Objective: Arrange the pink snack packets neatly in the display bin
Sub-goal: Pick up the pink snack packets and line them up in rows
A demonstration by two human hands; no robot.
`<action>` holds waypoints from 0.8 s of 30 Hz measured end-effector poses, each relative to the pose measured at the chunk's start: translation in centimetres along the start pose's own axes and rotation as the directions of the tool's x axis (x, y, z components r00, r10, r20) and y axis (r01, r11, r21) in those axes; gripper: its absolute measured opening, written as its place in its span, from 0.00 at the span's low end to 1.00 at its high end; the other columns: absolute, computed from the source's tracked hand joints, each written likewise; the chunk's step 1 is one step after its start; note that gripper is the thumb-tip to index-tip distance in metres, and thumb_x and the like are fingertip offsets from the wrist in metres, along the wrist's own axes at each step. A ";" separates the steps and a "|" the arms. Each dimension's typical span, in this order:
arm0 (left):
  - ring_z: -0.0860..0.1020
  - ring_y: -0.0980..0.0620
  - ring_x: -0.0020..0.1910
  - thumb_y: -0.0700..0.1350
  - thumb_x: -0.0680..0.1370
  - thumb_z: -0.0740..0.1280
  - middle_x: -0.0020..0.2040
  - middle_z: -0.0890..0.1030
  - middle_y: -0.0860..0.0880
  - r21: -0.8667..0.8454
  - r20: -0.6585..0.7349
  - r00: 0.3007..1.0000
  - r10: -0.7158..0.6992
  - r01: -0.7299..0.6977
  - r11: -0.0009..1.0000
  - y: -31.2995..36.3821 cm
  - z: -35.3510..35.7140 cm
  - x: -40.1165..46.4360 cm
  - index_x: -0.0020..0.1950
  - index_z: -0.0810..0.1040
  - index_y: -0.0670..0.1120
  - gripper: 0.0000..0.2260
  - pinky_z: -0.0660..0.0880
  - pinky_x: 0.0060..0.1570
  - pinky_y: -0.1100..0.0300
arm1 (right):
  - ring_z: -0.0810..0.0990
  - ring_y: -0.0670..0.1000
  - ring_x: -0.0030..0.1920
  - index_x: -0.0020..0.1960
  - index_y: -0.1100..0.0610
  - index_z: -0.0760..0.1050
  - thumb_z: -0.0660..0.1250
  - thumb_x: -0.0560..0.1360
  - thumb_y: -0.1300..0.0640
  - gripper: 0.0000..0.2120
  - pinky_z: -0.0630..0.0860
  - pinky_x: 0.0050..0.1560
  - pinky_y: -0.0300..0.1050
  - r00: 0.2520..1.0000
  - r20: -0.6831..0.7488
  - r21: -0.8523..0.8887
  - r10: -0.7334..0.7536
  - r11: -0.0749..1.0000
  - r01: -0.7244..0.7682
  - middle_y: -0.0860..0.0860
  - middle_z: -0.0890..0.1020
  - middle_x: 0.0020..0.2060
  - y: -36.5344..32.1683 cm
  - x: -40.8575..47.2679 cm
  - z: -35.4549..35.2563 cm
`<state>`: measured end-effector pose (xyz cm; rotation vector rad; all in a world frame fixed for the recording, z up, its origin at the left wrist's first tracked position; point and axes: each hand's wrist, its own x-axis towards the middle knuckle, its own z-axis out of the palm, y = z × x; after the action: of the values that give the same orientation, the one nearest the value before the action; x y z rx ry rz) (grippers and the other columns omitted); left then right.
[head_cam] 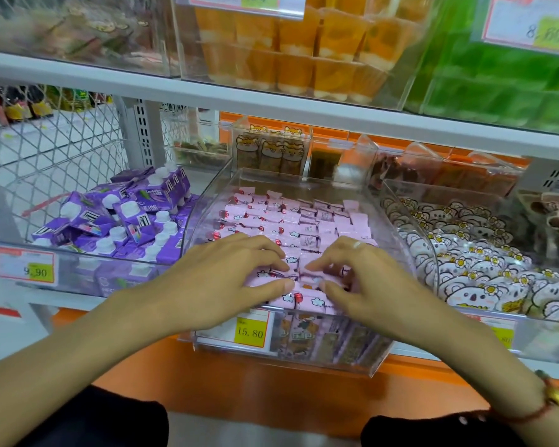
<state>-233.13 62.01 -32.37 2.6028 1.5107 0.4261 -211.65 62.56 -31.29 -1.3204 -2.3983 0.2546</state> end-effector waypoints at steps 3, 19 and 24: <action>0.65 0.68 0.60 0.69 0.74 0.50 0.62 0.69 0.68 0.003 0.001 1.000 0.001 -0.001 1.000 0.0 0.0 0.0 0.63 0.73 0.62 0.25 0.70 0.54 0.60 | 0.70 0.39 0.41 0.57 0.48 0.79 0.60 0.75 0.63 0.17 0.65 0.40 0.30 0.995 0.096 -0.040 -0.008 0.999 0.012 0.43 0.75 0.48 0.2 0.2 -0.3; 0.60 0.67 0.68 0.61 0.80 0.50 0.70 0.67 0.65 -0.058 -0.024 0.996 0.084 -0.085 0.995 0.3 0.3 0.4 0.68 0.69 0.64 0.19 0.61 0.65 0.66 | 0.74 0.48 0.45 0.49 0.50 0.81 0.69 0.73 0.49 0.07 0.70 0.46 0.41 0.995 0.058 -0.195 0.083 0.978 -0.070 0.45 0.74 0.42 1.2 4.1 -0.2; 0.62 0.65 0.67 0.61 0.79 0.45 0.70 0.65 0.65 0.011 0.032 0.994 0.107 -0.107 0.994 0.1 0.1 0.5 0.69 0.67 0.64 0.21 0.61 0.63 0.65 | 0.74 0.45 0.38 0.42 0.48 0.78 0.69 0.74 0.51 0.02 0.74 0.42 0.45 0.999 -0.033 -0.115 0.005 0.993 -0.009 0.42 0.77 0.36 1.3 3.2 0.0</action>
<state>-232.79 62.39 -32.36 2.6959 1.3730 0.3849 -212.20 65.95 -30.99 -1.3727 -2.4135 0.0966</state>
